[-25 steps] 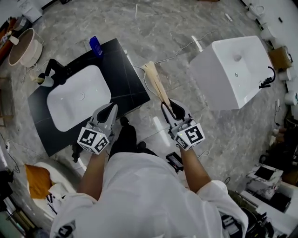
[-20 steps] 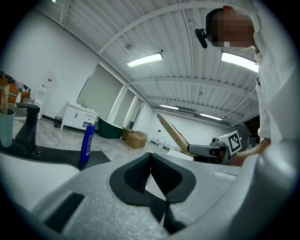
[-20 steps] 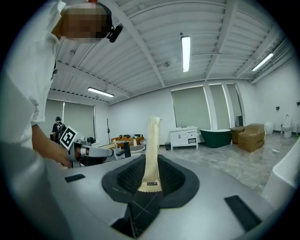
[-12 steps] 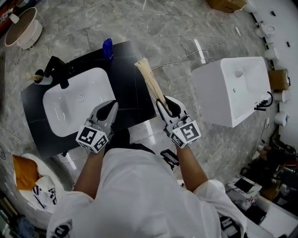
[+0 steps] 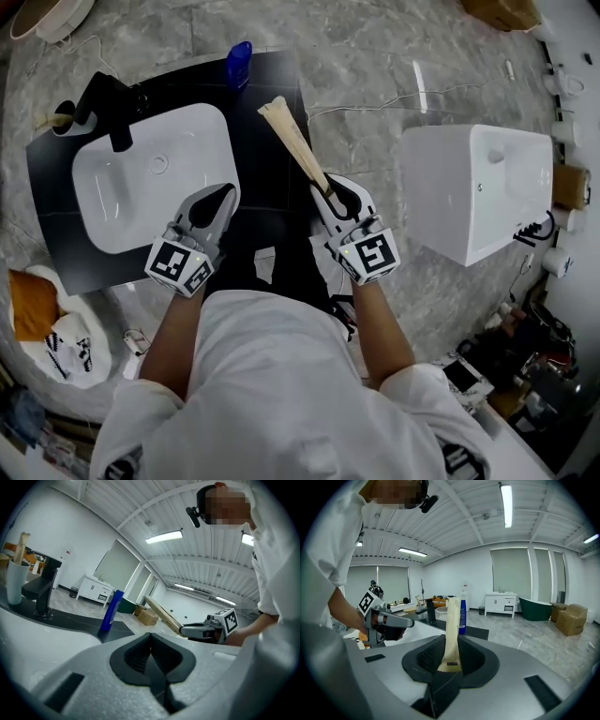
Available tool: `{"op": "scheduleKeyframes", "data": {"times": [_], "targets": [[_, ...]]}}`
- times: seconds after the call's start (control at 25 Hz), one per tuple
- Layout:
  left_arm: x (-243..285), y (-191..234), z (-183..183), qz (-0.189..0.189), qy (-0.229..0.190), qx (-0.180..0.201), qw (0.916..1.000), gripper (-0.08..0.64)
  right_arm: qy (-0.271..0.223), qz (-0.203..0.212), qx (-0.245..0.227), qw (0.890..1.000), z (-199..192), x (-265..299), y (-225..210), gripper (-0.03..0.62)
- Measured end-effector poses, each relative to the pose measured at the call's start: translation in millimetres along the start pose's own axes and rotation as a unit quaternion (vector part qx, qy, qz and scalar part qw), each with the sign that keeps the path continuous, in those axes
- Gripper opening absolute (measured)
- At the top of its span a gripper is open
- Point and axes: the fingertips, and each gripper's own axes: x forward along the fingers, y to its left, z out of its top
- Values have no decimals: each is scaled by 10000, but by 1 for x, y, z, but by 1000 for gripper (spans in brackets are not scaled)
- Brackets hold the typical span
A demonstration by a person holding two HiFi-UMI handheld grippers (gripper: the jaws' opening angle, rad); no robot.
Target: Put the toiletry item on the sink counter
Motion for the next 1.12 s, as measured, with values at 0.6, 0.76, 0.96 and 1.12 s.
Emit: {"op": "scheduleKeyframes", "data": {"times": [0.6, 0.76, 0.96, 1.12], "targets": [[20, 50, -51, 983, 45, -95, 9951, 15, 530, 877, -165, 9946, -67, 79, -14, 84], [24, 52, -61, 995, 117, -163, 9948, 15, 687, 968, -307, 9925, -81, 91, -13, 84], [30, 51, -67, 935, 112, -258, 9952, 16, 886, 916, -250, 9915, -95, 97, -17, 84], [29, 51, -66, 952, 64, -286, 9950, 15, 961, 924, -225, 9908, -99, 101, -13, 84]]}}
